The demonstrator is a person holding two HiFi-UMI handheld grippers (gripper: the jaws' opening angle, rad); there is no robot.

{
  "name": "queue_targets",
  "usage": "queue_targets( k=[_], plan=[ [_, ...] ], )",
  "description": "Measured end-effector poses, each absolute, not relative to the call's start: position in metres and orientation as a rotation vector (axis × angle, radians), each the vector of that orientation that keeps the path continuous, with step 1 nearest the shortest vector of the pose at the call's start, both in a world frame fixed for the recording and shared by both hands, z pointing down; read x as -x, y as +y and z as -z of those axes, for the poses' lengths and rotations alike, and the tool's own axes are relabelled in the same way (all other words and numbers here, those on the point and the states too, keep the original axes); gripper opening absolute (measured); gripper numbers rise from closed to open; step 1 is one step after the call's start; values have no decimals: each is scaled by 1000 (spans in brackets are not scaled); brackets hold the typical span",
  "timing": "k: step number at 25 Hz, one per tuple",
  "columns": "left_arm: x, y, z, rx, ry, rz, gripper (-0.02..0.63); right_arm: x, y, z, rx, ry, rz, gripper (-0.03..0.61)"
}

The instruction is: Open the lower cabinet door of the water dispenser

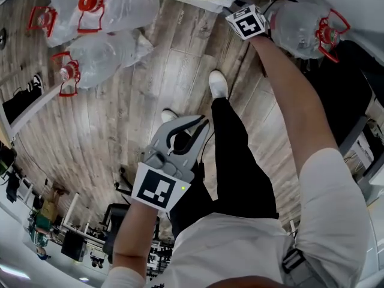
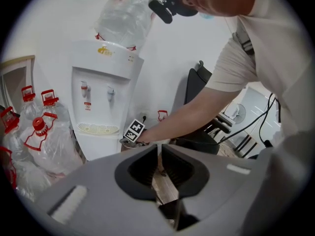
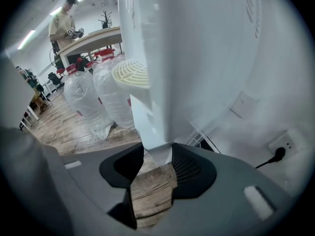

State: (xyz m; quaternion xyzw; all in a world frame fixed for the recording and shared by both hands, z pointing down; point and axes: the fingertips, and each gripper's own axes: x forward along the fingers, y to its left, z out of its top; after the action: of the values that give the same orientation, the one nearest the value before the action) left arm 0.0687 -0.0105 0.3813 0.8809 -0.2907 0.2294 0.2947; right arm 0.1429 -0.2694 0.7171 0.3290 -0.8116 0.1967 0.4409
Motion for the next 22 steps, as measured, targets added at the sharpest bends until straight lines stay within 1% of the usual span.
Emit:
queue_targets(
  k=[6,13,22],
  plan=[
    [-52,-3,-369,-2359,-798,-577,58,-125,-236,-718,-853,-1998,-556,161],
    [-25,17,-361,-2359,-837,-557,58,-104,-201,-718,-849,-1965,-561,163],
    [20,48,-343,-2352,-899,-514,58,-63,-156,-717,-881,-1933,-626,160]
  ],
)
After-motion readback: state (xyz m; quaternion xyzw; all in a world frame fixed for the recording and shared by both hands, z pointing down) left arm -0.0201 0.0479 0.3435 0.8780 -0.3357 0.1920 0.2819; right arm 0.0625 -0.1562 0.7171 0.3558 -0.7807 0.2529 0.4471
